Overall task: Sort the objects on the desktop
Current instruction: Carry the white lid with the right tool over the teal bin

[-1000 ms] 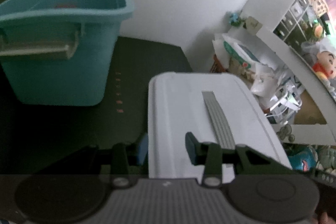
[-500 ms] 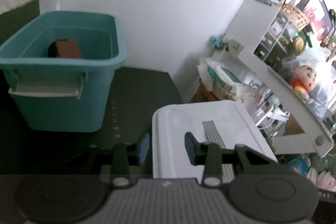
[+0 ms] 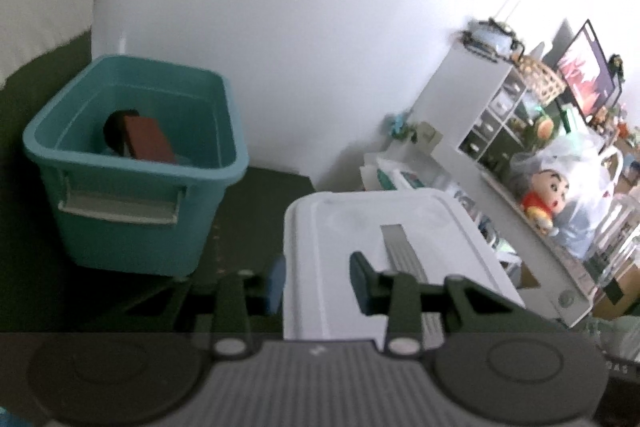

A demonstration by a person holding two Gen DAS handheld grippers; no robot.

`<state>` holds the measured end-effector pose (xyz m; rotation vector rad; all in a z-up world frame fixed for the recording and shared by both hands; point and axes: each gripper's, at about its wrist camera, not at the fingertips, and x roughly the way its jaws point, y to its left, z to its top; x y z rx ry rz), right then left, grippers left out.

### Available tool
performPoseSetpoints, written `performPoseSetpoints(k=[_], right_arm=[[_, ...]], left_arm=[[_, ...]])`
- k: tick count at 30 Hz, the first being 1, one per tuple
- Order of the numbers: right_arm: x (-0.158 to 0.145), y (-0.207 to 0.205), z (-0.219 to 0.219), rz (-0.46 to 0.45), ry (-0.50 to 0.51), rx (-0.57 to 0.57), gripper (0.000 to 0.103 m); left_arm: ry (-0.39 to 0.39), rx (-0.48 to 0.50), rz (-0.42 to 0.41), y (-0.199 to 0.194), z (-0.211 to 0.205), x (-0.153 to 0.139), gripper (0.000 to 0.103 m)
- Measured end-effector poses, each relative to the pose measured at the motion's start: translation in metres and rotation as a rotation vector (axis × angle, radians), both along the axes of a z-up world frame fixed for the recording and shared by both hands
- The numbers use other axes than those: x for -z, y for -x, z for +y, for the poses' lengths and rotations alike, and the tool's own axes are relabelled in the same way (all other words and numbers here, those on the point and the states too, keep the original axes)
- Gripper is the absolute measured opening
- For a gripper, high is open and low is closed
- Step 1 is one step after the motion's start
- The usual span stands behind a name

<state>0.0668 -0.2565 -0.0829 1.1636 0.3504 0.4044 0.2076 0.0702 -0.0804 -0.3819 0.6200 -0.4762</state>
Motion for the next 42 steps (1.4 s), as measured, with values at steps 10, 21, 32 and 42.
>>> performPoseSetpoints(k=[10,21,32,42], right_arm=[[-0.027,-0.012,0.009,-0.039,0.016,-0.007,0.008],[-0.049,-0.034,0.021,-0.074,0.012,-0.026,0.008],[-0.061,-0.059,0.030,-0.101,-0.024,-0.028,0.008],[-0.061,-0.086,0.046,-0.108,-0.058,-0.066,0.008]], left_arm=[[-0.005,-0.043,-0.039,0.011,0.020,-0.010,0.038],[-0.007,-0.088,-0.095,0.013,0.034,-0.025,0.038],[0.010,-0.128,-0.118,0.008,0.044,-0.030,0.038],[0.020,-0.164,-0.102,0.003,0.051,-0.026,0.038]])
